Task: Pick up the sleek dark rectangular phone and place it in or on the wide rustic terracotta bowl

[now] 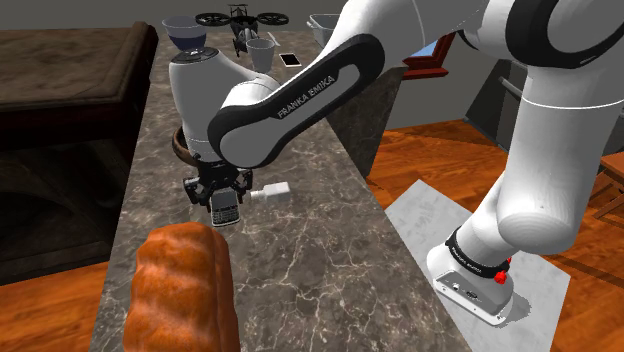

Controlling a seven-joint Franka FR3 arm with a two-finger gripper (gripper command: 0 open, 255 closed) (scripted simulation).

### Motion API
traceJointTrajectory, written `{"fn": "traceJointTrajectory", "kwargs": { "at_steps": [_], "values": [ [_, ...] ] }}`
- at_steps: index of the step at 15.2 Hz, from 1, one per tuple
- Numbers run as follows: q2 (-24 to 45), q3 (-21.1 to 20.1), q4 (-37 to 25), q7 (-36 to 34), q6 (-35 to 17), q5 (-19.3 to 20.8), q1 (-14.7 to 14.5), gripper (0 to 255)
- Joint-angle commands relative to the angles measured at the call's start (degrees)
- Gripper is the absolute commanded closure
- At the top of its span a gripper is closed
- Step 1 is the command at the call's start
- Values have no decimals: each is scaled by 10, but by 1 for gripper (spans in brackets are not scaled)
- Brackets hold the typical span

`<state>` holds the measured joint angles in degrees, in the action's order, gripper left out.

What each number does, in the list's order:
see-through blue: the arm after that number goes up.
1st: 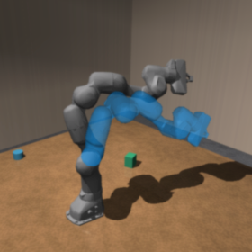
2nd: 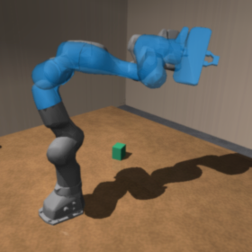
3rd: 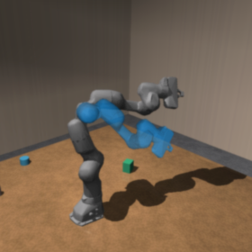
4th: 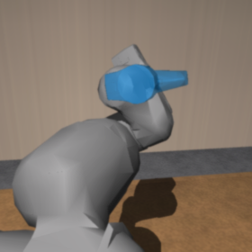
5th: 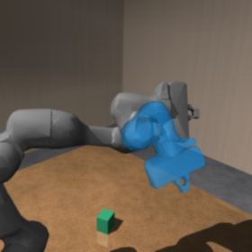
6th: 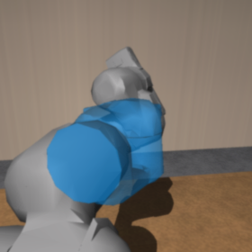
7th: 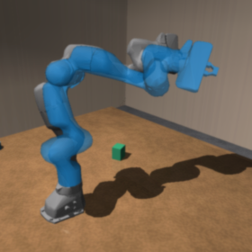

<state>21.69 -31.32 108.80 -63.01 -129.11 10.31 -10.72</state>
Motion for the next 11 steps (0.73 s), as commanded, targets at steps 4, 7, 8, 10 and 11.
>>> {"fn": "traceJointTrajectory", "kwargs": {
  "at_steps": [4, 7, 8, 10, 11],
  "values": [
    [-7, -3, -5, 3, 12, -5, 2, 255],
    [-20, -7, -13, 8, 31, -14, 5, 255],
    [-24, -8, -16, 9, 37, -17, 6, 255],
    [-31, -11, -23, 12, 50, -22, 8, 255],
    [-35, -12, -26, 13, 57, -24, 9, 255]
  ]
}}
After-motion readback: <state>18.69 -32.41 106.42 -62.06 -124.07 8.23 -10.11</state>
